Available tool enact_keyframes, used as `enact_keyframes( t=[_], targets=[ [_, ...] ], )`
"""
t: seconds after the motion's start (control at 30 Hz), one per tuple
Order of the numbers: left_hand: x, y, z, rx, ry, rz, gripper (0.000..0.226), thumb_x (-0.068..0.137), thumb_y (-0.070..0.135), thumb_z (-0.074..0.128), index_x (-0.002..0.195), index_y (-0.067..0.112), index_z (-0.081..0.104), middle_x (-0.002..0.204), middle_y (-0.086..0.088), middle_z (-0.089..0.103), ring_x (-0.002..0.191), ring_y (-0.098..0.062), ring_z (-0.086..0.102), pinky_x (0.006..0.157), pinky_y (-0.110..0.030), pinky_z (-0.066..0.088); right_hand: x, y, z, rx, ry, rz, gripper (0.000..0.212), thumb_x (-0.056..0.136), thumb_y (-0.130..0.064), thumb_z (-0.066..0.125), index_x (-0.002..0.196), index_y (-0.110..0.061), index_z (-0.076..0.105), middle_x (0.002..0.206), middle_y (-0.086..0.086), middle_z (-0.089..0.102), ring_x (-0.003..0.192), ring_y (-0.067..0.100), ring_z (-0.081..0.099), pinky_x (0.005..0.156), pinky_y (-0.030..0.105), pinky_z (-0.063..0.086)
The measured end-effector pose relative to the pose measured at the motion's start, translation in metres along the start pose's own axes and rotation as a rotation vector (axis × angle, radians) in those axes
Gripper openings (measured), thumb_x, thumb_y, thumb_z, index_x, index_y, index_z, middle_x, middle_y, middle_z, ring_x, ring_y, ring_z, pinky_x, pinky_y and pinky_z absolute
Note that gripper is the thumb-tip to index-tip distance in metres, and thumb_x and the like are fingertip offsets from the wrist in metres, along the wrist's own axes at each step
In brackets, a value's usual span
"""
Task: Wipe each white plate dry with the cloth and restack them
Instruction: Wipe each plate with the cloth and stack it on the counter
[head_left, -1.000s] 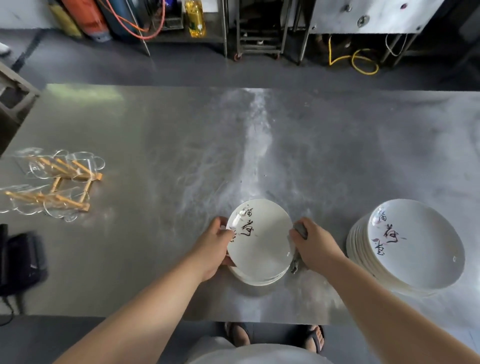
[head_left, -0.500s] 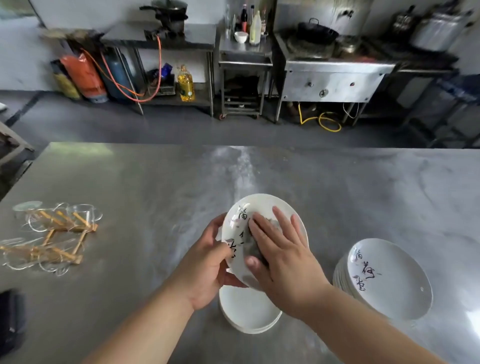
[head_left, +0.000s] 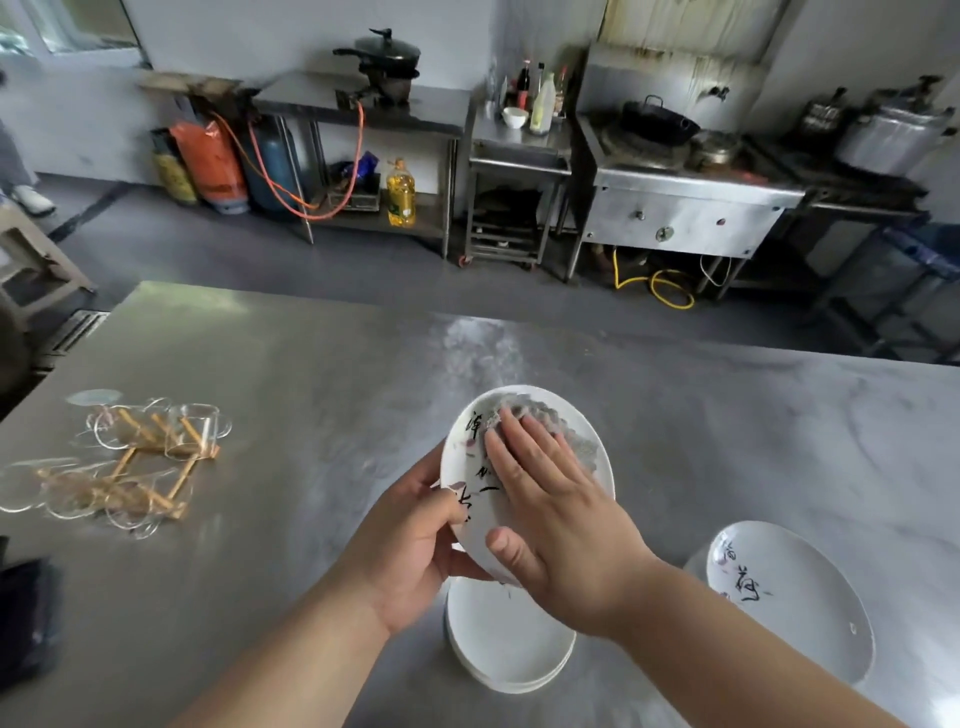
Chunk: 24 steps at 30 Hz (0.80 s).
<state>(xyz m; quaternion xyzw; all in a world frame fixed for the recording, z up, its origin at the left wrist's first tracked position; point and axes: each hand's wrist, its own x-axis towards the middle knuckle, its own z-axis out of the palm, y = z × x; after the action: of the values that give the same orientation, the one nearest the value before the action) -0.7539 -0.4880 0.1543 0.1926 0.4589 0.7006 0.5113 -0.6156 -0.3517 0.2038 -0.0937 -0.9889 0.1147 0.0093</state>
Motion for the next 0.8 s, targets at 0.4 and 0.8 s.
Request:
enact_keyframes(
  t=[0.4,0.8],
  targets=[
    [-0.007,0.014,-0.004,-0.023,-0.016,0.043,0.063,0.079,0.004,0.049,0.135,0.025,0.068,0.123,-0.021,0.074,0.101,-0.034,0.075,0.072,-0.058,0.061,0.014,0.003,-0.017,0.049,0.096,-0.091,0.094,0.094,-0.076,0.015,0.164,-0.015,0.026,0.174,0.004,0.006,0.162,0.021,-0.004,0.128,0.05,0.015],
    [-0.001,0.027,-0.018,-0.062,0.017,0.072,0.064,0.08,0.001,0.046,0.137,0.02,0.067,0.128,-0.024,0.072,0.108,-0.045,0.072,0.076,-0.066,0.059,0.021,0.005,-0.026,-0.055,0.076,-0.042,0.097,0.092,-0.079,0.009,0.166,-0.017,0.012,0.174,0.005,-0.003,0.161,0.022,-0.011,0.129,0.049,0.011]
  ],
)
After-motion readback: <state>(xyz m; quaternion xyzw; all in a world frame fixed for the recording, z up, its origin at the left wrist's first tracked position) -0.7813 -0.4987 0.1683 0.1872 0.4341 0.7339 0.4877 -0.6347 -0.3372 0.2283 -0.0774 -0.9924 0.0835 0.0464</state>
